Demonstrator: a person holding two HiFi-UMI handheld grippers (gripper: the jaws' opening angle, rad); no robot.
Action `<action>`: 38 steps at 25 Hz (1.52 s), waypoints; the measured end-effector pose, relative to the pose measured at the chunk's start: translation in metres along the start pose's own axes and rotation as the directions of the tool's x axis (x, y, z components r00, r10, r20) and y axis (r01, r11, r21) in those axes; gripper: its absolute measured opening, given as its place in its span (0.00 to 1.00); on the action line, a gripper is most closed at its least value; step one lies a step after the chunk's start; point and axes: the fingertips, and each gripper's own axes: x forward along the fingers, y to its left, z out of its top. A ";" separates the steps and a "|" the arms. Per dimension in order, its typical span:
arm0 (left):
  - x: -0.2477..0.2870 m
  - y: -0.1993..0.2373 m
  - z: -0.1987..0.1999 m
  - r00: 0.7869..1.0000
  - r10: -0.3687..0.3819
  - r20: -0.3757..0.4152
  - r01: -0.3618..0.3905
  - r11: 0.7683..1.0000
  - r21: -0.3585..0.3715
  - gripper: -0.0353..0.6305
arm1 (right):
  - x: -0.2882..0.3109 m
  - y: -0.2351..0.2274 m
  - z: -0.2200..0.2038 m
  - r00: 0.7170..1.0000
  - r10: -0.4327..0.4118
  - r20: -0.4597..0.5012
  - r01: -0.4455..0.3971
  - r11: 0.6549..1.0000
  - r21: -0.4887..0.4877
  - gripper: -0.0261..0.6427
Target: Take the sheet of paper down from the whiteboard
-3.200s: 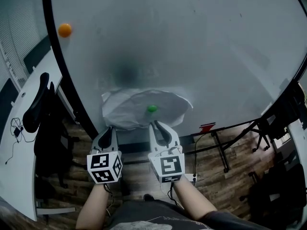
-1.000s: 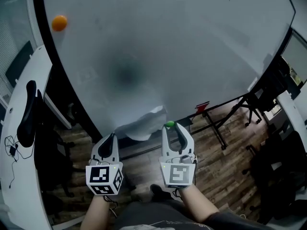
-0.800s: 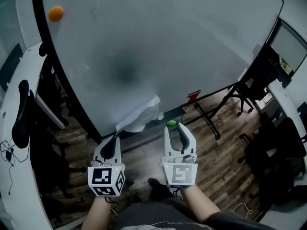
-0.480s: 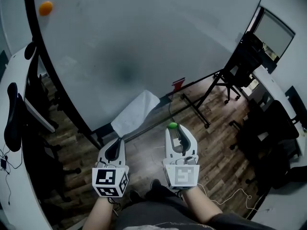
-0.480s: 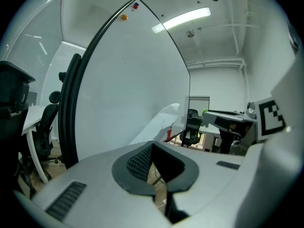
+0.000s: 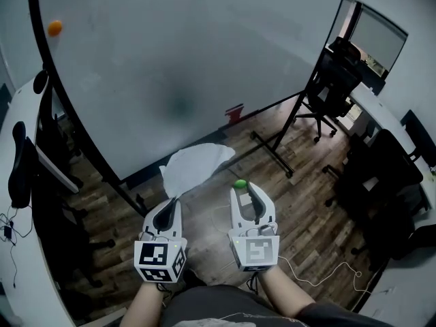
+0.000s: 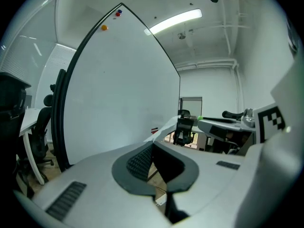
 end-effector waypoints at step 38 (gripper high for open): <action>-0.202 -0.038 -0.082 0.978 0.181 -0.108 -0.176 0.983 0.055 0.07 | -0.190 0.089 -0.086 0.913 0.207 -0.352 -0.169 0.976 0.134 0.22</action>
